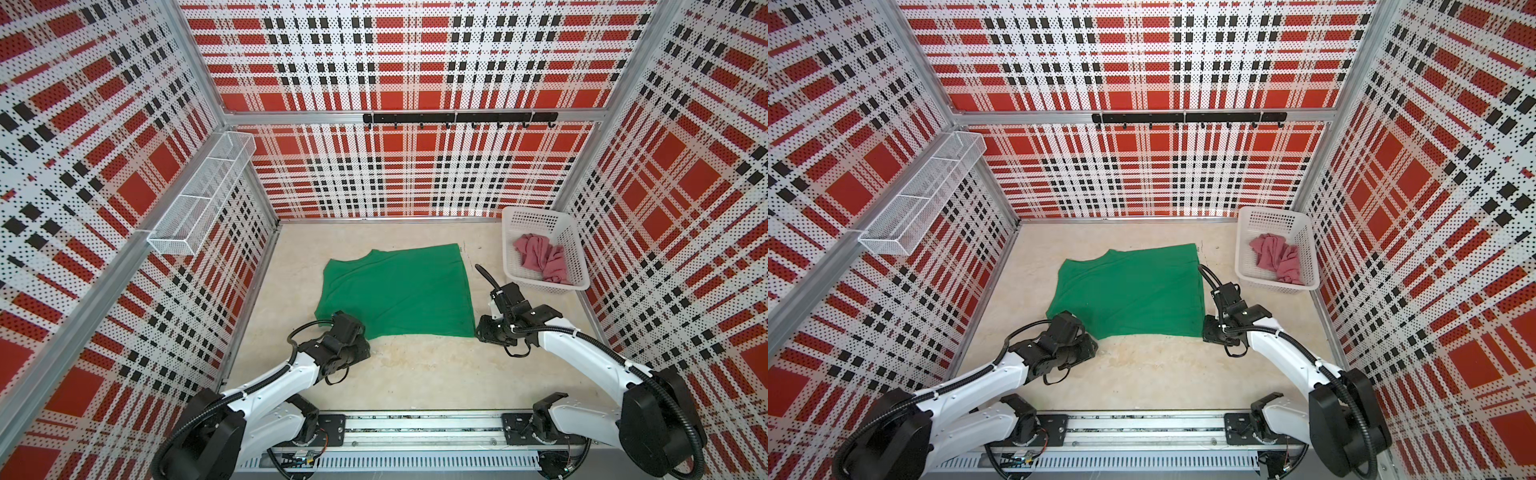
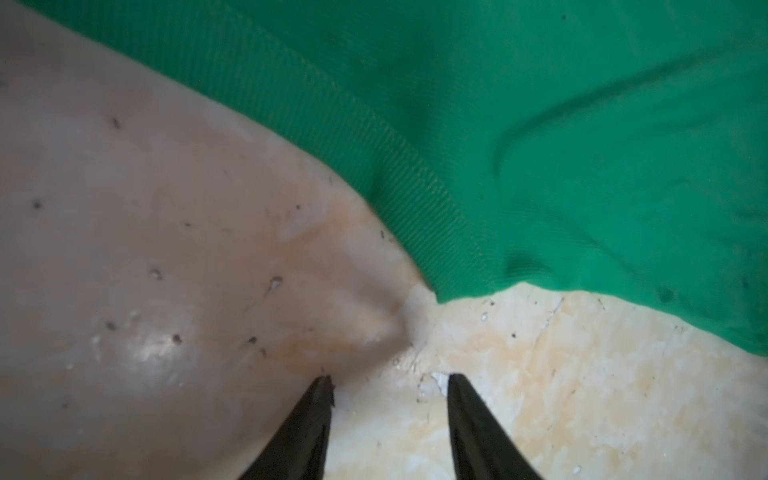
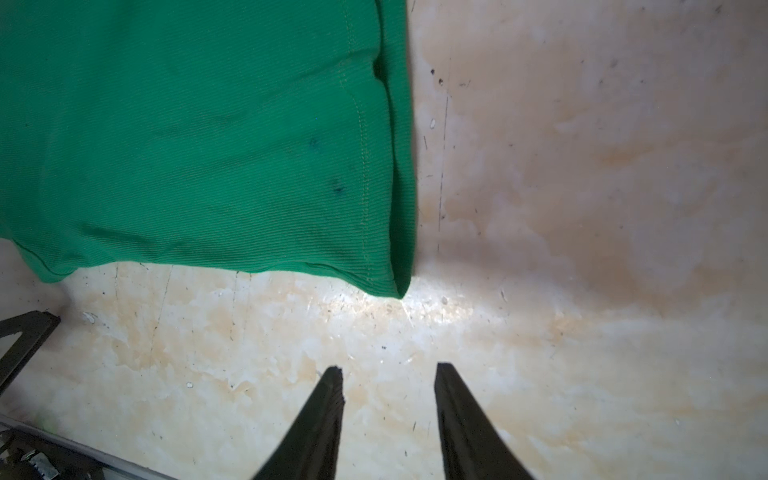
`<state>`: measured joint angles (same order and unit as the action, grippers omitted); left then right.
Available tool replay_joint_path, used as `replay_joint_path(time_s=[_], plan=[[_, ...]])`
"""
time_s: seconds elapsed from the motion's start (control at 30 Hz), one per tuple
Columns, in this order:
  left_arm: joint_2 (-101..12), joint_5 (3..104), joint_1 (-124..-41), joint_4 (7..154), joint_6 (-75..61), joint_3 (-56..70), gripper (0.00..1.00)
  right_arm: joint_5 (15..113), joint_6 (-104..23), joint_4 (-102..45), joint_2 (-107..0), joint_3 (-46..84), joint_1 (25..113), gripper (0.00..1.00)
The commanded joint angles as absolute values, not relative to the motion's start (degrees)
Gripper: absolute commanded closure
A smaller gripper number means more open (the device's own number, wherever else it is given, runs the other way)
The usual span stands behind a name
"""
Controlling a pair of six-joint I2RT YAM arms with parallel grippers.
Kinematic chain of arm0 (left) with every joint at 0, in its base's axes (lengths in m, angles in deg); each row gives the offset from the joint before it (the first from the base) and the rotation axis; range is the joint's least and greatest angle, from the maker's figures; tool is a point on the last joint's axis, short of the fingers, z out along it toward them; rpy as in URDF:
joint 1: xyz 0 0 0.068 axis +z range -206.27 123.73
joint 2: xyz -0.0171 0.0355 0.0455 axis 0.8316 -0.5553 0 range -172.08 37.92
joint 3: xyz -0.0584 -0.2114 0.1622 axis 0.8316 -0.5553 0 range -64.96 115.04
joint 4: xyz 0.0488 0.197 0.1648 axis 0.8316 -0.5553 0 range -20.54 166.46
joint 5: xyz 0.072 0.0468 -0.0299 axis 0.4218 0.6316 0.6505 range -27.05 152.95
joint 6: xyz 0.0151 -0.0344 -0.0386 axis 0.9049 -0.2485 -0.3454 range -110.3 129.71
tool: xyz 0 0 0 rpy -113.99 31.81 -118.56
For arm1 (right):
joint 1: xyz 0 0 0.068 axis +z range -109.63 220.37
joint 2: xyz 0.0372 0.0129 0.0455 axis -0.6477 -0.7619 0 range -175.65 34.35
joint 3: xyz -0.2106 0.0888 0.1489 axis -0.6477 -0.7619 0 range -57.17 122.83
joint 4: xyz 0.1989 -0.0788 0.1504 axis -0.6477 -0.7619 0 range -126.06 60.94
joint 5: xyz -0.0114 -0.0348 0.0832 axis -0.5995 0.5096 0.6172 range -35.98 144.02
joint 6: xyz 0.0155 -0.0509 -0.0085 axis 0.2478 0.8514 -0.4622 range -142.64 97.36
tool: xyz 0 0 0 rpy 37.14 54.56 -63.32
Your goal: Fold and stack the tank tops
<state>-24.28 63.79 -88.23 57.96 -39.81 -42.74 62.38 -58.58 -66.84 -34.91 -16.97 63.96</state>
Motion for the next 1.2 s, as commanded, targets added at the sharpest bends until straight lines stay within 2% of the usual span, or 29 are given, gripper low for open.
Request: replay_joint_path(time_s=[0.0,0.13,0.4,0.5,0.67,0.97,1.07,1.17], plan=[[-27.2,66.1,-88.4,61.7,-39.2,-39.9,0.56,61.8,-59.1,-66.5,-35.4,-17.5,64.6,0.60],[-30.6,66.9,-88.4,63.5,-38.4,-38.6,0.58,61.3,-59.0,-66.4,-36.0,-17.4,65.0,0.60],[-37.8,67.4,-88.0,64.8,-34.5,-34.5,0.55,60.7,-58.1,-66.3,-37.7,-16.7,65.2,0.60],[-40.2,65.4,-87.9,65.9,-34.1,-34.1,0.59,59.8,-57.8,-67.1,-38.0,-16.2,65.5,0.60],[-41.5,63.8,-87.3,68.0,-34.1,-34.5,0.71,59.0,-57.9,-65.9,-39.2,-16.7,66.0,0.60],[-41.9,64.2,-86.3,65.8,-32.1,-32.7,0.86,59.2,-56.7,-59.9,-47.2,-14.0,66.5,0.60],[-41.7,64.3,-86.0,65.7,-31.7,-32.9,0.88,58.4,-56.6,-58.9,-49.4,-13.6,66.6,0.61],[-41.7,64.3,-85.7,65.4,-31.0,-33.0,0.95,58.2,-56.6,-58.1,-51.3,-13.4,66.6,0.67]])
